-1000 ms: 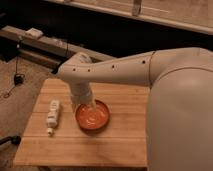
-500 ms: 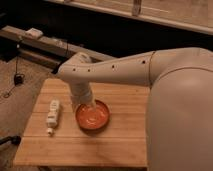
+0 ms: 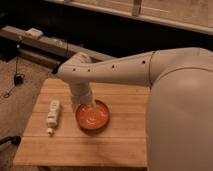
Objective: Place the bottle in the ceramic bowl
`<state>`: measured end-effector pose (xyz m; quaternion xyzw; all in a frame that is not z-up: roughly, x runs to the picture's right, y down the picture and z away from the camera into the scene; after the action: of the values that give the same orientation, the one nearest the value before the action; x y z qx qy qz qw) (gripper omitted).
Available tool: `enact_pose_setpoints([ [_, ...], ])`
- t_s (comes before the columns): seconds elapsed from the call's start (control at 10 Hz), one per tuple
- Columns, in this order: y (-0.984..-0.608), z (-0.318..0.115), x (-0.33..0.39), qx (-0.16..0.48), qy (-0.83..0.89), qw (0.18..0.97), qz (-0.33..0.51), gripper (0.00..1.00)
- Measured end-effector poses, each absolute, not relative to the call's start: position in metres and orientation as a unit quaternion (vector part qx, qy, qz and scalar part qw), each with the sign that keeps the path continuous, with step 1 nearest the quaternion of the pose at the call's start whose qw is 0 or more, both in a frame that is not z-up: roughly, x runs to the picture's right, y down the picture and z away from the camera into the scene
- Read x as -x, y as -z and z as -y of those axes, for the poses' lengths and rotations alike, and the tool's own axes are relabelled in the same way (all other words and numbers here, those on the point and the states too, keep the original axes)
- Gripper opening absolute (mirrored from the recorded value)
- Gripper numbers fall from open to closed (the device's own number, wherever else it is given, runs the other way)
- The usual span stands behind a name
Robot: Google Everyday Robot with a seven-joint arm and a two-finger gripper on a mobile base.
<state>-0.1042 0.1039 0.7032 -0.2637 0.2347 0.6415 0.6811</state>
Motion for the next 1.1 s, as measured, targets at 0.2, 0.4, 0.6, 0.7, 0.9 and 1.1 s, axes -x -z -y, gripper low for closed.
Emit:
enact_pose_setpoints([
  [0.2, -0.701, -0.104, 0.108, 0.262, -0.636, 0.689, -0.229, 0.65],
  [0.4, -0.701, -0.104, 0.134, 0.264, -0.621, 0.705, -0.215, 0.65],
  [0.6, -0.706, -0.101, 0.183, 0.272, -0.603, 0.723, -0.198, 0.65],
  [0.7, -0.707, -0.101, 0.2, 0.278, -0.594, 0.73, -0.193, 0.65],
  [0.9, -0.717, -0.102, 0.244, 0.296, -0.561, 0.754, -0.173, 0.65],
  [1.1, -0.735, -0.112, 0.273, 0.317, -0.53, 0.769, -0.166, 0.65],
])
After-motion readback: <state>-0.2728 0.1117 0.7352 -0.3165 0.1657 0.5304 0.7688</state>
